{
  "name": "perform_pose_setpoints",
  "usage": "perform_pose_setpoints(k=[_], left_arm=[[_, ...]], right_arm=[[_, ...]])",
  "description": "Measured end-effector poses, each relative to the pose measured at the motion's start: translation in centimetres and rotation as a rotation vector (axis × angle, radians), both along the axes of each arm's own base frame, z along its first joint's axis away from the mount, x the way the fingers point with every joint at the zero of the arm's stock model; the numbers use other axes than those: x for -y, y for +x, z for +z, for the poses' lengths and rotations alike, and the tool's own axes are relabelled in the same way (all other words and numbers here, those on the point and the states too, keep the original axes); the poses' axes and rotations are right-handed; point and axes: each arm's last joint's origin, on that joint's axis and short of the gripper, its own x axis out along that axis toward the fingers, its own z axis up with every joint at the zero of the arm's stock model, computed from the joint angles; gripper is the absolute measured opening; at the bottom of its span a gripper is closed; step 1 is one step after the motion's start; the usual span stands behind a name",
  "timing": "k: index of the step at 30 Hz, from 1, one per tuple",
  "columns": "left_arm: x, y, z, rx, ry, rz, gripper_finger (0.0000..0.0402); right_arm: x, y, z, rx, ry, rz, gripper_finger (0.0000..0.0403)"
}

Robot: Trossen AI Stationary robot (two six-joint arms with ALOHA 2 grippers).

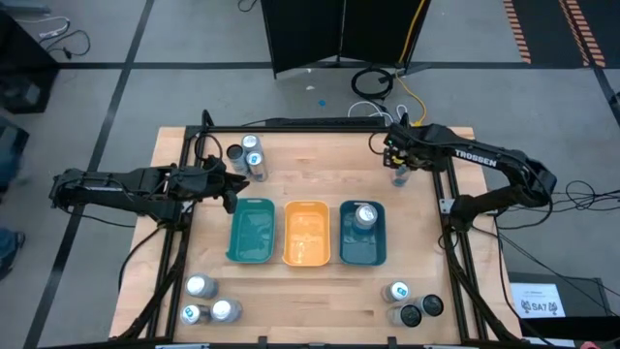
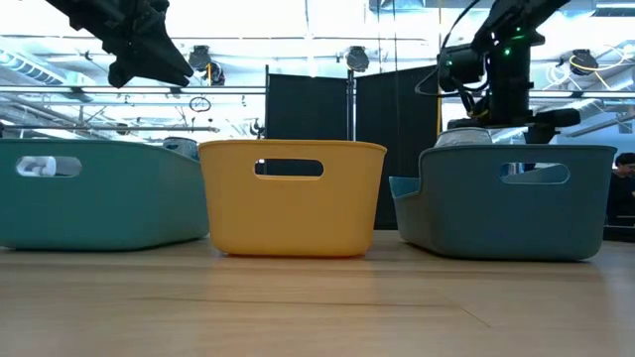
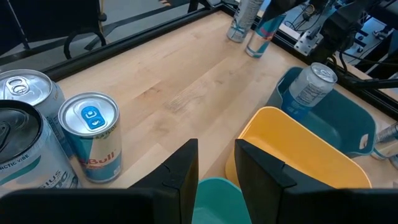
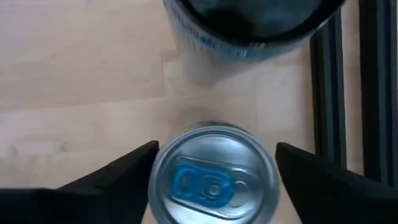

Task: Sort soda cans
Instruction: Put the top right blue can into the yellow bin

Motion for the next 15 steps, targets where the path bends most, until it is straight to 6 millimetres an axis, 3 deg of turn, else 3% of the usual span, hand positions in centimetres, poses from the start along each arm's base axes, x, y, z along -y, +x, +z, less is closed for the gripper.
perform_pose_setpoints(k=[7,15], left_arm=[[0.0,0.0,0.0,0.000,-0.001,0.000,0.0115],[0.0,0.0,0.0,0.000,-0.003,0.001,0.0115]], right_arm=[[-0.1,0.0,0.0,0.001,0.009,0.020,0.0224],[-1.3,0.8,1.2,0.014,0.052,0.076,0.0222]])
